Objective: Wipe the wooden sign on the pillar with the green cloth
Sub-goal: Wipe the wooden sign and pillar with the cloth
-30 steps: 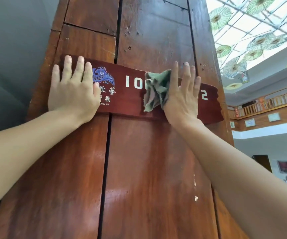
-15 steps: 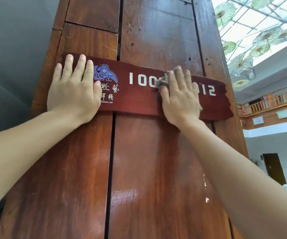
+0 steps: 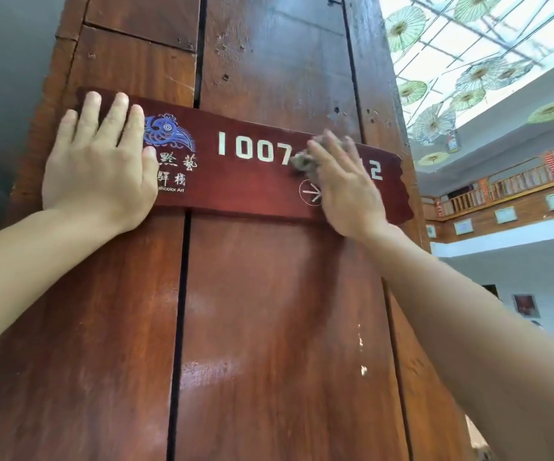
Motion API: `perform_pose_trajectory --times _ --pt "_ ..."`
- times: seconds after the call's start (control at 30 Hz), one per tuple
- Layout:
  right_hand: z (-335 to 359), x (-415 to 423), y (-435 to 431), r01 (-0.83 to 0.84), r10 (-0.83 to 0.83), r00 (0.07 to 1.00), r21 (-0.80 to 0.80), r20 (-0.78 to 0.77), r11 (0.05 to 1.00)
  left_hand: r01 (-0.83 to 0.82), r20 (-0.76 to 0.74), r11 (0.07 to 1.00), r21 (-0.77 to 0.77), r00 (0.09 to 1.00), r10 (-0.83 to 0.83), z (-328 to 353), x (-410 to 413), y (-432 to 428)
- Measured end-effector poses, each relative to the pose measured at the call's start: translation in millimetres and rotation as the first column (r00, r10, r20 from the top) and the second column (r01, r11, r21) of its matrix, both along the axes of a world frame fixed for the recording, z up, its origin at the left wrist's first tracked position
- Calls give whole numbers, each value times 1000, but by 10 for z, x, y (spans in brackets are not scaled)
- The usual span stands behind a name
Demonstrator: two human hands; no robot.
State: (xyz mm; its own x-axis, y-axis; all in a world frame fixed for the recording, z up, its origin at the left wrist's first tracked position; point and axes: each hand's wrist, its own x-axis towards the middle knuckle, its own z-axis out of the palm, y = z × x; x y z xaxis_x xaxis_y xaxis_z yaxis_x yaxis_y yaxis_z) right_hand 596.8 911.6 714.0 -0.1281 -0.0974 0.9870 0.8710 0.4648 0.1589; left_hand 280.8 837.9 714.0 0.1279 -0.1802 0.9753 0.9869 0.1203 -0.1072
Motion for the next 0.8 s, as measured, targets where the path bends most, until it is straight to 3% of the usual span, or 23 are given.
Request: perform_pose_trajectory --times 0.03,0.07,0.1,0.17,0.27,0.37,0.47,0.53,0.6,0.67,0.8 --pt "19 384 86 -53 2 951 -157 -309 986 -2 -1 1000 -13 1000 2 -1 12 -8" --pt "5 721 120 -150 -55 822 -309 -567 939 -5 1 1000 -26 1000 5 -2 24 -15" --pt "-23 944 95 -257 -119 698 -402 -706 879 -11 3 999 -32 1000 11 2 34 -20" --pt "-67 1080 29 -372 -107 604 -399 -790 838 -25 4 999 -48 1000 26 -2 41 -34" --pt "-93 858 -43 -357 73 564 -164 -823 919 -25 34 995 -97 999 28 0 38 -51" --pt "-123 395 -149 -307 228 718 -6 -657 952 -2 67 989 -150 998 12 -23 51 -107" --pt "-128 -212 -270 -280 251 908 -41 -335 959 69 49 993 -91 997 -64 -238 17 -129" --pt "-177 -684 -370 -219 218 974 -13 -59 976 115 128 993 -27 986 -111 -483 -84 -66" --pt "-245 -1115 -416 -130 105 970 102 219 986 148 214 989 26 965 -150 -708 -199 46" --pt "-323 -1405 -396 -79 4 924 179 383 981 138 211 989 55 966 -146 -840 -306 175" --pt "-331 -1244 -226 -93 7 934 223 356 970 141 191 988 60 970 -150 -815 -411 299"
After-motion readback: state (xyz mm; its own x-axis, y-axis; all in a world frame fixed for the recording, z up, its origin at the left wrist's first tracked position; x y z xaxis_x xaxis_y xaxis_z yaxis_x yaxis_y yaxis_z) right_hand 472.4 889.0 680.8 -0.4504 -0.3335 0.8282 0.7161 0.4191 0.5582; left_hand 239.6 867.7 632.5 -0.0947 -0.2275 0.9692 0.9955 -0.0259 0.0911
